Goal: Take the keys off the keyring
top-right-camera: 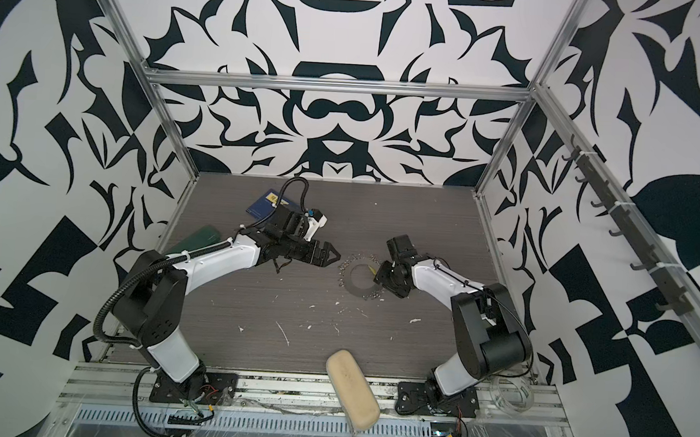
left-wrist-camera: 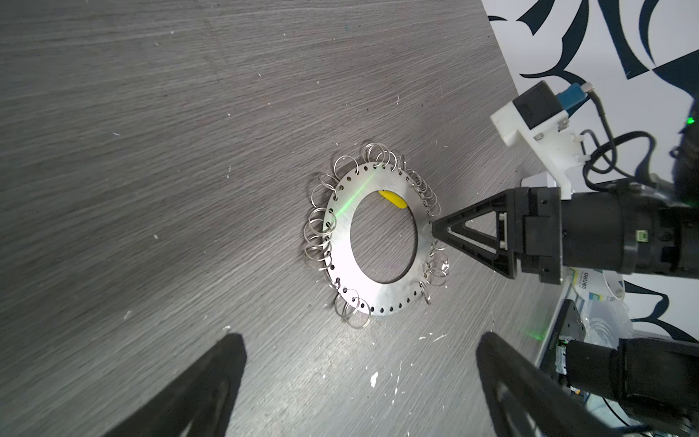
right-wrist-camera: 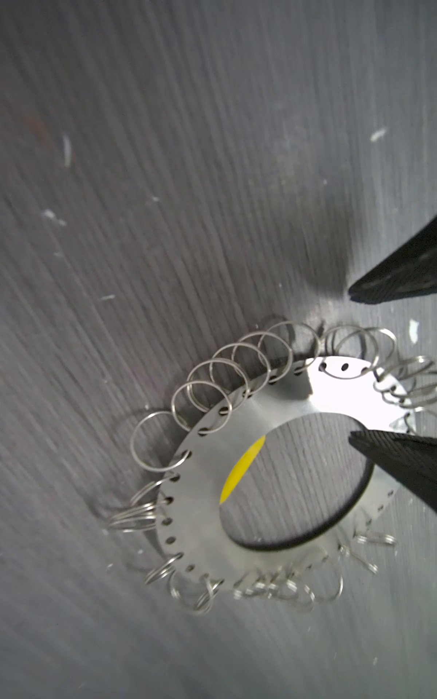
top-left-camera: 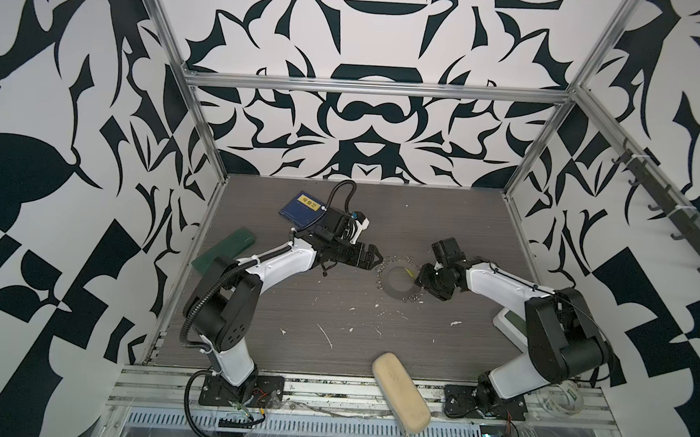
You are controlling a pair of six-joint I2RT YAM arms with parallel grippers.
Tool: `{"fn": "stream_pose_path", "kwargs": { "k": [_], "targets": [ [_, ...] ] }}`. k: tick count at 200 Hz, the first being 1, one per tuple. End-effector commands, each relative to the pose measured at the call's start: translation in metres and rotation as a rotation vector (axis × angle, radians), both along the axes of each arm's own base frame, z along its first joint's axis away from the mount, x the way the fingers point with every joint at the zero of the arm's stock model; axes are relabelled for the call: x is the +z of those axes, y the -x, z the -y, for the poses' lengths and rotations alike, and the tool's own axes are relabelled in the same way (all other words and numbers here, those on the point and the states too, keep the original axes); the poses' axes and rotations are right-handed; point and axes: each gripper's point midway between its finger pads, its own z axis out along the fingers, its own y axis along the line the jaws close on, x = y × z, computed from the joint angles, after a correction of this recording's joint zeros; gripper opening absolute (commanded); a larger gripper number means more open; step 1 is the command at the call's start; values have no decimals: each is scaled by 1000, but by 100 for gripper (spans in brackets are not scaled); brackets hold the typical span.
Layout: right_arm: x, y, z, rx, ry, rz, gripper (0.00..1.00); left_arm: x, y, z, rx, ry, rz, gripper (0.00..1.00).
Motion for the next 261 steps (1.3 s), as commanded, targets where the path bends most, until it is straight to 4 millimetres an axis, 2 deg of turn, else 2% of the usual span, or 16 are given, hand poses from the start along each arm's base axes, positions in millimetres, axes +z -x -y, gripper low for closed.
{"fn": "stream_pose_path", "kwargs": {
  "k": [1,38,52,73,86,97,105,112,123,136,161,188,215,232,261],
  "targets": [
    [8,-9,-1,56,21,31,49,2,-3,0,-5,-3,-1,99],
    [2,-2,-19,69,-77,-10,26,4,-1,-5,4,-15,14,99],
    [5,4,-34,91,-119,-16,23,4,-1,-9,4,-27,19,99],
    [19,16,-69,157,-172,0,20,6,0,-16,13,-37,25,99],
    [29,22,-97,196,-284,0,19,7,-1,-19,18,-37,30,99],
    [38,24,-109,207,-334,4,20,8,-1,-20,21,-38,33,99],
    [42,24,-107,207,-321,9,23,8,-1,-20,20,-36,31,99],
    [49,22,-104,204,-300,29,29,8,-1,-20,17,-36,23,99],
    [58,16,-89,184,-234,67,38,6,0,-19,16,-41,15,99],
    [68,9,-74,161,-190,103,43,3,0,-17,10,-42,9,99],
    [73,-2,-47,116,-130,125,46,-10,4,-9,-21,-98,0,100],
    [62,-17,-24,168,-12,160,44,-32,13,8,-74,-211,-28,99],
    [51,-31,-32,349,56,161,39,-37,16,22,-96,-203,-47,97],
    [54,-38,-41,467,57,199,37,-35,16,23,-96,-198,-34,97],
    [48,-51,-50,588,40,246,37,-34,20,22,-107,-191,-37,97]
  ]
}}
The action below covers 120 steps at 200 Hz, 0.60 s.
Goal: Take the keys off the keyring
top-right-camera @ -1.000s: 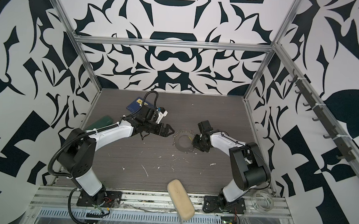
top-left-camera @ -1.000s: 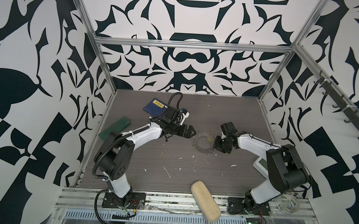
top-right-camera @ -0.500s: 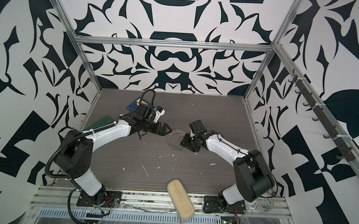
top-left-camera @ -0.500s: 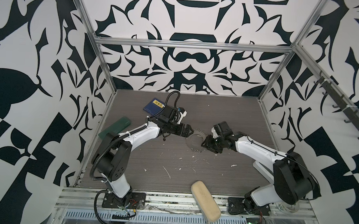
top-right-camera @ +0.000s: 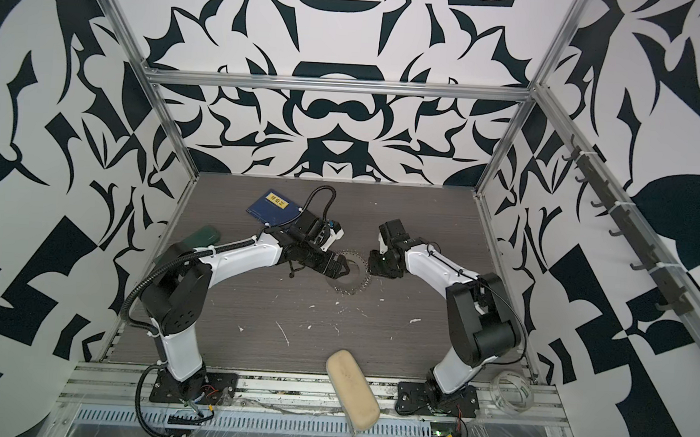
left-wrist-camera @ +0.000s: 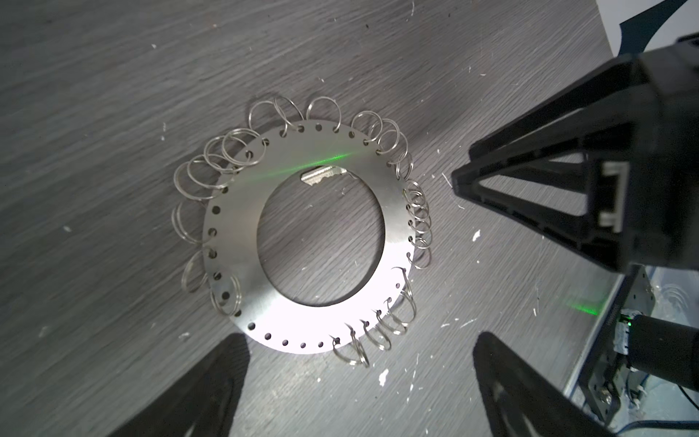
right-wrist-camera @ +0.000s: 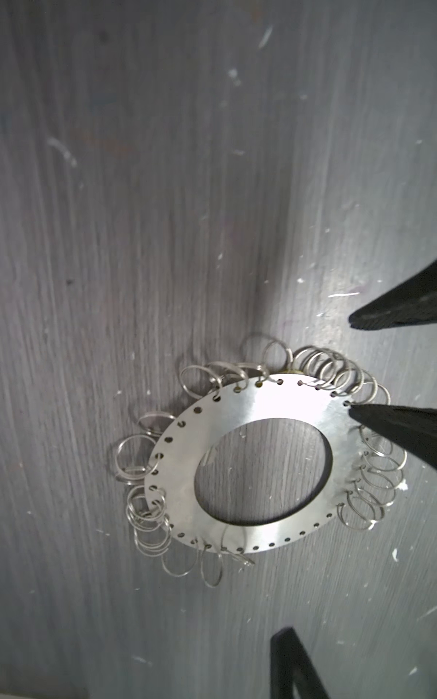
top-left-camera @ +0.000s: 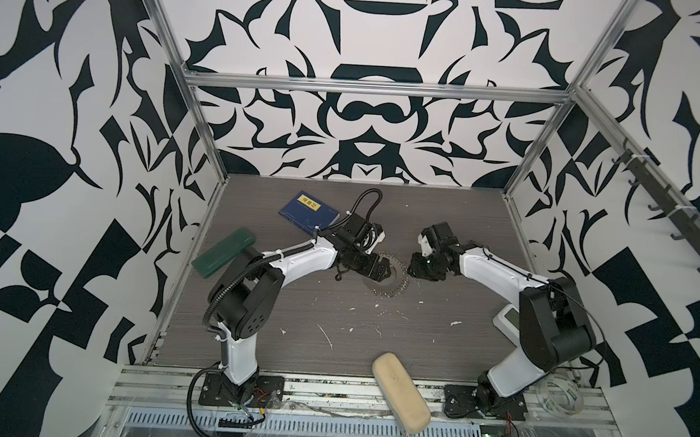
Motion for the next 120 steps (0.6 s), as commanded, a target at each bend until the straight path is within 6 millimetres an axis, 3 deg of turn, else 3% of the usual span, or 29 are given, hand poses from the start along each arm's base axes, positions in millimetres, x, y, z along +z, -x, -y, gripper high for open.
{"fn": "stream_pose_path", "kwargs": {
  "k": [1,41,71,120],
  "targets": [
    [17,-19,-12,181,-16,111,37,4,3,-4,-10,-8,0,97],
    [8,-33,-24,273,-74,112,41,3,7,-6,-19,-4,-9,97],
    [1,-39,-21,284,-63,110,43,4,8,-10,-18,-6,-10,97],
    [-10,-26,-32,314,-169,51,43,4,6,-13,-11,0,-11,98]
  ]
}}
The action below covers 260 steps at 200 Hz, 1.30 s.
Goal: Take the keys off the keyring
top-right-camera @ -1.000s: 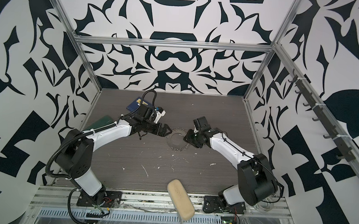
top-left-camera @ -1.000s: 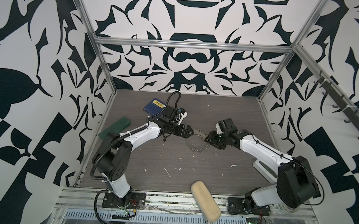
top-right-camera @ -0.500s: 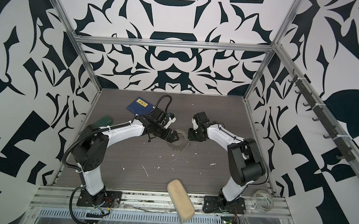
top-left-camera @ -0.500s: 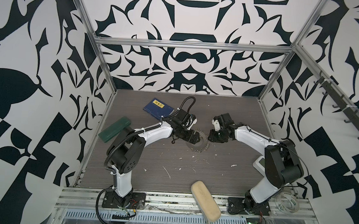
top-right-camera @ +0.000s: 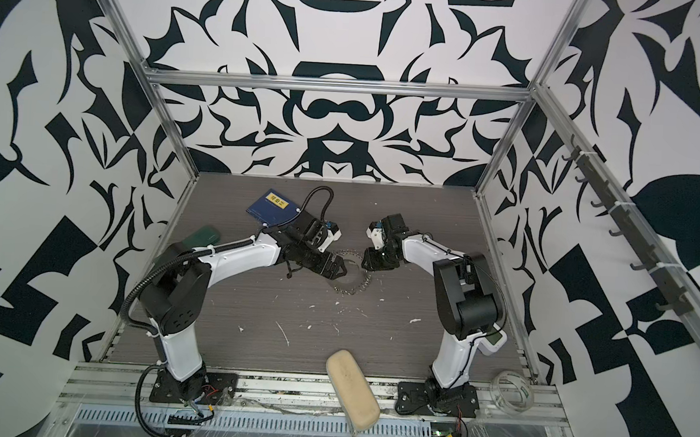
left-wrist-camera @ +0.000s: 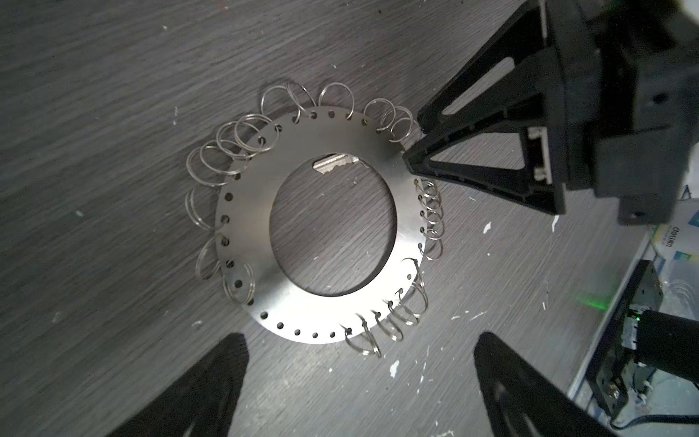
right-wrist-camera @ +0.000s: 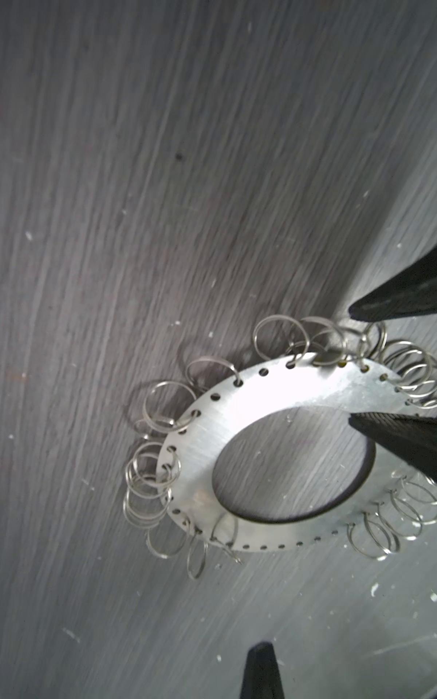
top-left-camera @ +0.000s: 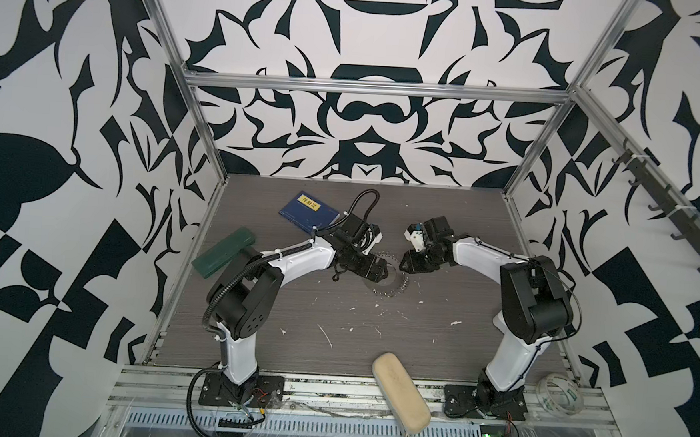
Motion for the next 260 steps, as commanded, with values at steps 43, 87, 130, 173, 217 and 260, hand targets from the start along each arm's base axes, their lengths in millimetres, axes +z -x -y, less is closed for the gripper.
{"fn": "stream_pose_path", "kwargs": {
  "k": [43,87,130,173,217,260],
  "targets": [
    [9,0,-10,47,-63,9,40,10,6,-5,-8,13,-1,98],
    [-4,5,-1,73,4,0,43,10,6,-6,-6,15,-1,98],
    [-3,15,-2,99,-5,-23,39,10,6,-6,-4,16,0,98],
    [-3,28,-2,112,-22,-58,20,11,6,-5,-7,22,-1,98],
    [7,27,-3,91,-44,-26,10,13,6,-5,-1,27,0,97],
    [37,23,-10,44,-106,-6,0,20,8,-5,-22,36,28,97]
  ]
}}
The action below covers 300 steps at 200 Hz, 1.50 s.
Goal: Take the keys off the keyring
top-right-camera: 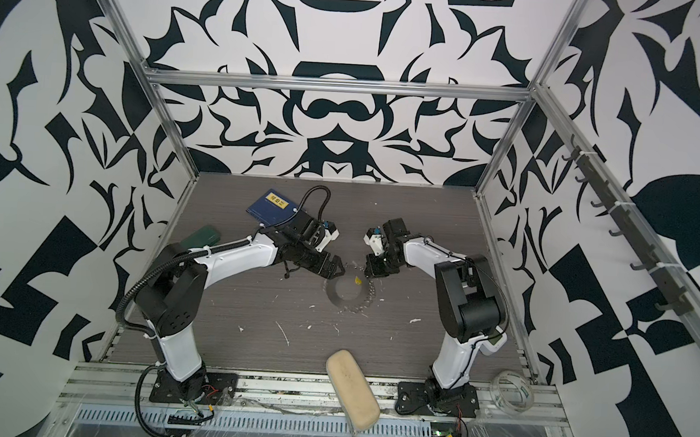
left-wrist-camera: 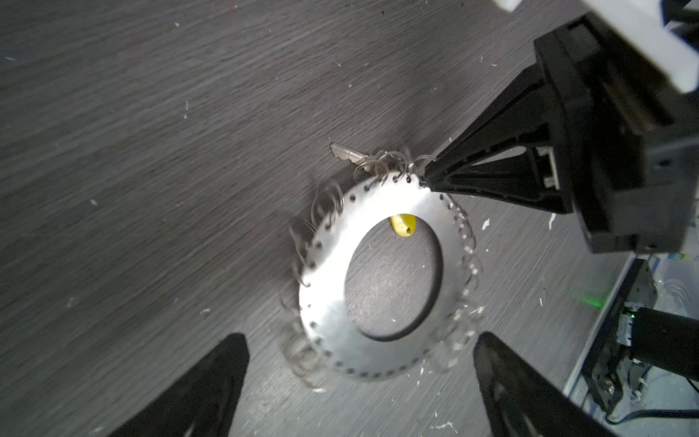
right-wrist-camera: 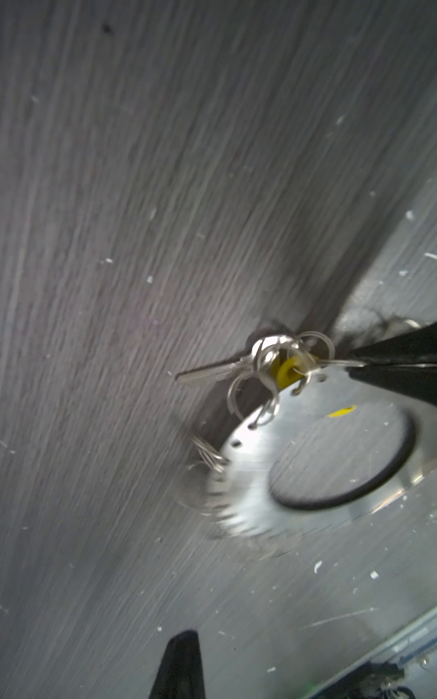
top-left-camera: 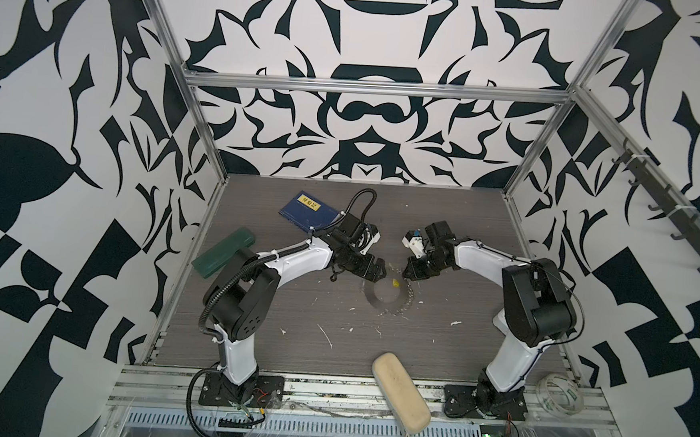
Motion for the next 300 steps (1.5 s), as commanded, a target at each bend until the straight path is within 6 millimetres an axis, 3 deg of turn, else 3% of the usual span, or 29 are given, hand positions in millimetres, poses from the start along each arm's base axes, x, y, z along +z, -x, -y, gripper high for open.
{"fn": "stream_pose_path", "kwargs": {
  "k": [1,70,112,165,221,300],
  "targets": [
    [35,-3,-8,-29,-73,37,0,17,5,0,-25,30,29,97],
    [110,8,-16,-67,-233,175,0,54,12,6,-87,122,102,97],
    [163,9,-18,-46,-295,314,0,96,14,10,-143,199,189,97],
    [211,0,-15,-85,-331,421,0,145,15,4,-155,249,325,97],
    [232,-5,-6,-193,-344,440,0,172,13,3,-137,279,370,96],
    [245,-10,9,-336,-348,469,0,175,-5,21,-73,308,322,90]
  ]
}}
